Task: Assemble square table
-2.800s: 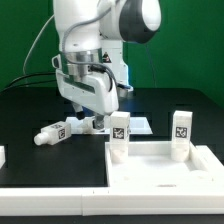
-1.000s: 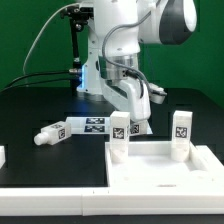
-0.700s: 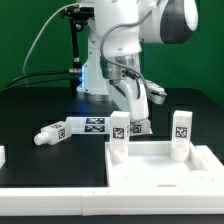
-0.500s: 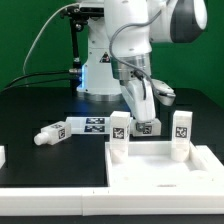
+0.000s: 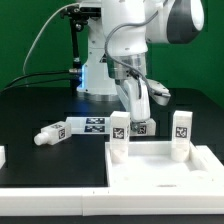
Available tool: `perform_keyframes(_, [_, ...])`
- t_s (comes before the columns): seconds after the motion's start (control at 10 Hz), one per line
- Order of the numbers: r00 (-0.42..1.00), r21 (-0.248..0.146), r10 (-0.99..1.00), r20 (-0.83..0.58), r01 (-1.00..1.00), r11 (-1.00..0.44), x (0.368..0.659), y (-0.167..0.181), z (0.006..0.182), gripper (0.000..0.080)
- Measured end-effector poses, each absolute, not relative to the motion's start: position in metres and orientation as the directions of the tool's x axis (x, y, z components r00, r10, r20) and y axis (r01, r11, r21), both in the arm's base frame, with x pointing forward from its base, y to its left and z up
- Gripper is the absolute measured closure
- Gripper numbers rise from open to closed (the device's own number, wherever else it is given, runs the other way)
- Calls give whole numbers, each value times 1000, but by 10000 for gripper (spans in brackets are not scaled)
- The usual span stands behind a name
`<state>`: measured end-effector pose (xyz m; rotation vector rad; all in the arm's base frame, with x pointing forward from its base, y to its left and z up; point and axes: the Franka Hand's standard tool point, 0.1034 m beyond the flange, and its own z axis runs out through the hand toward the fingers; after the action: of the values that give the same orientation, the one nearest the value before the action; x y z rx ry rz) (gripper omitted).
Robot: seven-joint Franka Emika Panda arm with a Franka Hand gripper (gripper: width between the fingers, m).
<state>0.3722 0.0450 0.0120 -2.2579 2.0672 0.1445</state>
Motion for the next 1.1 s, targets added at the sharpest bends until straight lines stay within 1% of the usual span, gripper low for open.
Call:
perform_keyframes(0.1, [89, 6, -989, -122, -996, -90, 374, 46, 12, 514])
perform_keyframes(0.2, [142, -5, -983, -118, -990, -142, 375, 35, 13, 514])
perform_keyframes(0.4, [182, -32, -979, -92, -983, -180, 379, -17, 20, 514])
perform_keyframes(0.5, [165, -40, -983, -80, -986, -162, 381, -37, 22, 514])
perform_keyframes(0.7, [180, -32, -980, -82, -984, -178, 379, -30, 19, 514])
perform_keyframes(0.9, [169, -30, -982, -82, -985, -167, 379, -34, 19, 514])
perform_keyframes(1.0, [115, -18, -991, -72, -993, -114, 376, -50, 16, 514])
perform_keyframes(1.1, [32, -8, -998, -56, -999, -32, 371, -63, 12, 514])
